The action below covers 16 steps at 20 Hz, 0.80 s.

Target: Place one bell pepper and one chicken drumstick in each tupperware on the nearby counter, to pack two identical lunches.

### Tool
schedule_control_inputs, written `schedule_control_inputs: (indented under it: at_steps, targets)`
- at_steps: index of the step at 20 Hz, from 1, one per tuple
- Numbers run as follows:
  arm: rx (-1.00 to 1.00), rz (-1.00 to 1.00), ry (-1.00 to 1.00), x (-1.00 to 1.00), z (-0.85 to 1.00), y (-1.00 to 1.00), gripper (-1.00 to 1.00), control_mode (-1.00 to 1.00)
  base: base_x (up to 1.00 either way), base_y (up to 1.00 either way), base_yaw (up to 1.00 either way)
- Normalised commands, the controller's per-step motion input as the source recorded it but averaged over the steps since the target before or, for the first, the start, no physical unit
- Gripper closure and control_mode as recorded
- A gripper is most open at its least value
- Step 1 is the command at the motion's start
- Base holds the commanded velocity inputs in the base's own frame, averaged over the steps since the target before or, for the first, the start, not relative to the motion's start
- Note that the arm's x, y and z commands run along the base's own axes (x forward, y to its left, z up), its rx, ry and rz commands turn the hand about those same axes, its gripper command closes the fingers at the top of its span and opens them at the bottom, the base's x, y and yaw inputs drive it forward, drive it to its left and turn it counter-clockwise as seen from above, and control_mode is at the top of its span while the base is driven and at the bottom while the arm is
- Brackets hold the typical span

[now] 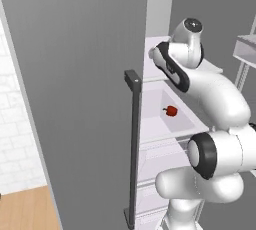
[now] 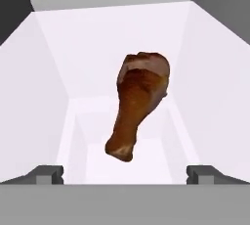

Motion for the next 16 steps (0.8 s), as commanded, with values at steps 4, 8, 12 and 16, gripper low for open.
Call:
schedule_control_inputs:
  at_steps: [4, 8, 12, 16]
  targets:
    - [0.0, 0.0, 0.03, 0.57, -0.29, -0.1, -1.0, -1.0, 0.0, 0.0, 0.0]
    - [0.0, 0.0, 0.0, 0.43, -0.23, -0.1, -1.0, -1.0, 0.0, 0.0, 0.0]
    - [0.0, 0.0, 0.0, 0.41, -0.25, -0.06, -1.0, -1.0, 0.0, 0.0, 0.0]
    - [0.0, 0.0, 0.0, 0.52, -0.37, -0.01, -1.0, -1.0, 0.0, 0.0, 0.0]
